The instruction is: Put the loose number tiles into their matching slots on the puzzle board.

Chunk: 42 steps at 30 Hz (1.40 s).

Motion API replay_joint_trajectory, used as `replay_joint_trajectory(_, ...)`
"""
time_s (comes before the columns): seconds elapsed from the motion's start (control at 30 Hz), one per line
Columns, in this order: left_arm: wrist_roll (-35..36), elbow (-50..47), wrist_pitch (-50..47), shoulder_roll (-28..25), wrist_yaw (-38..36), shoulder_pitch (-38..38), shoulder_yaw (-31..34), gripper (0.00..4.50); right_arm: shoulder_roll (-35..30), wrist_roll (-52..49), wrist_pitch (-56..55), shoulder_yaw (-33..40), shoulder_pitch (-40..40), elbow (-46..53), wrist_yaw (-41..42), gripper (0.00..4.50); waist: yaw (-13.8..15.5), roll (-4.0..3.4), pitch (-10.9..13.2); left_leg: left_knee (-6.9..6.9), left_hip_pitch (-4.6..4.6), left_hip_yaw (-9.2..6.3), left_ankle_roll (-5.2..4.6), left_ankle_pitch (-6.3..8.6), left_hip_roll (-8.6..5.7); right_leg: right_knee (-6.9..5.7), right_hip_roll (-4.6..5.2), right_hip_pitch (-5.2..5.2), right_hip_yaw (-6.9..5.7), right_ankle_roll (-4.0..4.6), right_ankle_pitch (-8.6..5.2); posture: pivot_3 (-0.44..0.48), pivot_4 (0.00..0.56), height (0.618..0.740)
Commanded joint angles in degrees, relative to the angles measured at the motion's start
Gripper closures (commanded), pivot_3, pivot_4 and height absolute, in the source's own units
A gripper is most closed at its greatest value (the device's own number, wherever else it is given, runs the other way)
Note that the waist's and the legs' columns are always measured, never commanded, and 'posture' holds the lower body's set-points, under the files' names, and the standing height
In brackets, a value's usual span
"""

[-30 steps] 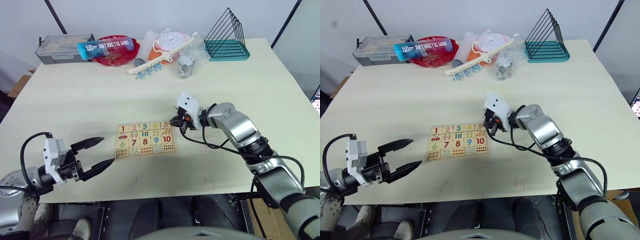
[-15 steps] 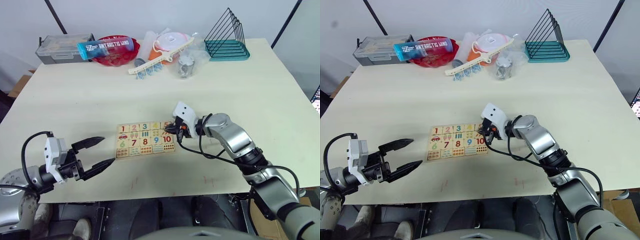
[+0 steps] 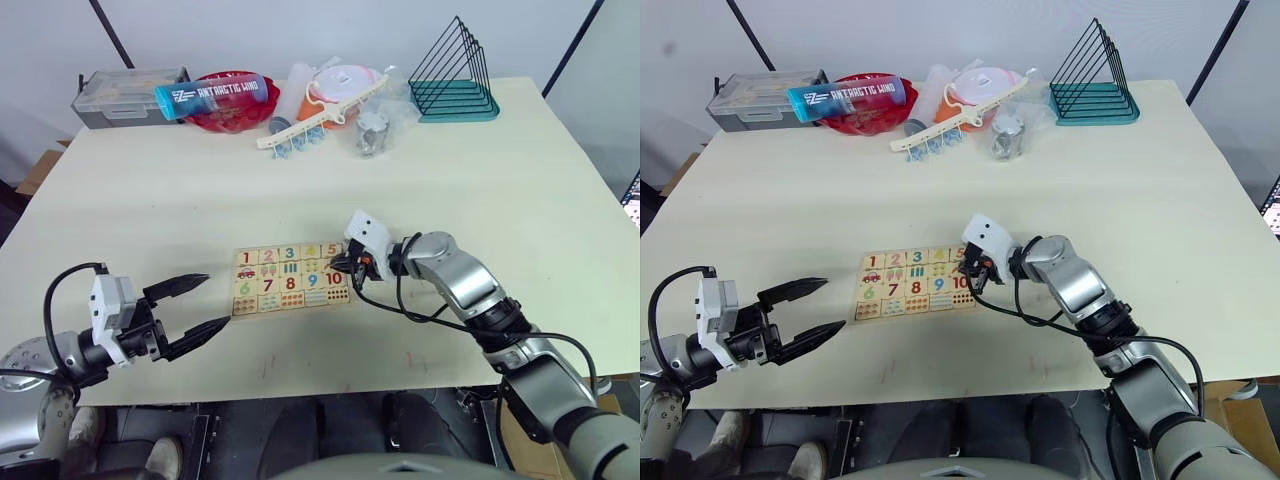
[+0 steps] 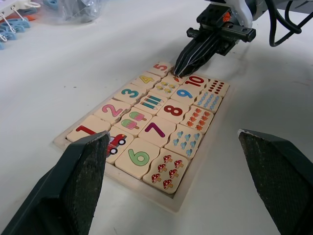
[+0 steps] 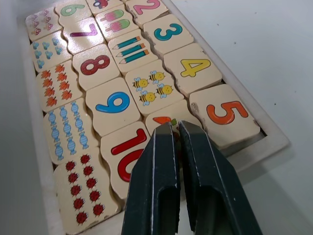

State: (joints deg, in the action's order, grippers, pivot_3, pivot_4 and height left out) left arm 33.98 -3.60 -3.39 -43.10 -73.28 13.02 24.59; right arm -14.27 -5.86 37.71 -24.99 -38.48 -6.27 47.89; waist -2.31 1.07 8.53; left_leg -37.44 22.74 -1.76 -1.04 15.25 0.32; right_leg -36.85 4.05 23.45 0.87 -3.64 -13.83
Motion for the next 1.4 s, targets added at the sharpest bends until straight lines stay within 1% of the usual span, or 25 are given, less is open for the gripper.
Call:
replay_joint_trajectory(0.03, 0.58, -1.16, 0.07, -0.43, 0.14, 0.12, 1.04, 0.0, 0.11, 0.5, -0.38, 0.97, -0.69, -0.8, -0.85, 4.27, 0.02, 0.0, 0.0, 0.0, 0.0, 0.0, 0.0, 0.0, 0.0, 0.0, 0.0, 0.0, 0.0, 0.0, 0.0, 0.0, 0.15, 0.74)
replay_joint_trajectory(0.6, 0.47, -1.0, -0.01, -0.51, -0.03, -0.06, 0.82, 0.0, -0.54, 0.97, -0.95, 0.49, -1.17, -1.44, 0.04, 4.27, 0.02, 0.0, 0.0, 0.0, 0.0, -0.01, 0.01, 0.0, 0.0, 0.0, 0.0, 0.0, 0.0, 0.0, 0.0, 0.0, 0.15, 0.74)
replay_joint_trajectory(0.73, 0.48, -0.86, 0.01, -0.49, -0.04, -0.08, 0.89, 0.0, -0.29, 0.23, -0.73, 0.78, -0.65, -0.21, 0.76, 4.27, 0.02, 0.0, 0.0, 0.0, 0.0, 0.0, 0.01, 0.0, 0.0, 0.0, 0.0, -0.01, 0.0, 0.0, 0.0, 0.0, 0.15, 0.74)
replay_joint_trajectory(0.93, 0.88, -1.24, -0.56, 0.14, 0.93, 0.45, 1.22, 0.0, 0.81, -1.49, -3.28, 2.79, 0.63, 2.49, 0.41, 4.27, 0.02, 0.0, 0.0, 0.0, 0.0, 0.0, 0.01, 0.0, 0.0, 0.0, 0.0, -0.01, 0.0, 0.0, 0.0, 0.0, 0.15, 0.74)
replay_joint_trajectory(1.07, 1.83, -1.81, -1.6, 1.65, 4.12, 0.46, 2.44, 0.0, 2.17, -2.78, -4.31, 5.5, 1.37, 4.13, -1.91, 4.27, 0.02, 0.0, 0.0, 0.0, 0.0, 0.0, 0.01, 0.0, 0.01, -0.02, 0.0, 0.0, 0.01, 0.0, 0.0, 0.0, 0.15, 0.74)
replay_joint_trajectory(1.2, 2.59, -2.57, -3.14, 2.62, 7.37, 0.94, 4.11, 0.0, 2.03, -3.54, -4.28, 9.1, 3.17, 7.38, -4.9, 4.27, 0.12, 0.02, -0.01, 0.0, 0.0, -0.02, 0.01, 0.0, 0.01, -0.01, 0.01, 0.0, 0.0, 0.0, 0.0, 0.0, 0.15, 0.74)
replay_joint_trajectory(1.37, 2.51, -3.78, -3.78, 4.3, 11.45, 3.1, 5.73, 0.0, 0.09, -5.93, -4.05, 15.6, 10.16, 16.05, -8.56, 4.27, 0.31, 0.03, -0.02, 0.0, 0.01, 0.01, 0.01, 0.0, 0.0, 0.01, 0.06, -0.01, 0.03, -0.01, 0.0, 0.0, 0.15, 0.74)
replay_joint_trajectory(1.4, 2.42, -4.0, -3.83, 4.69, 12.26, 3.56, 6.04, 0.0, -0.29, -6.5, -4.69, 17.39, 12.53, 18.26, -9.41, 4.27, 0.29, 0.04, -0.02, 0.0, 0.01, 0.02, 0.01, 0.0, 0.01, 0.01, 0.06, -0.01, 0.03, -0.01, 0.01, 0.0, 0.15, 0.74)
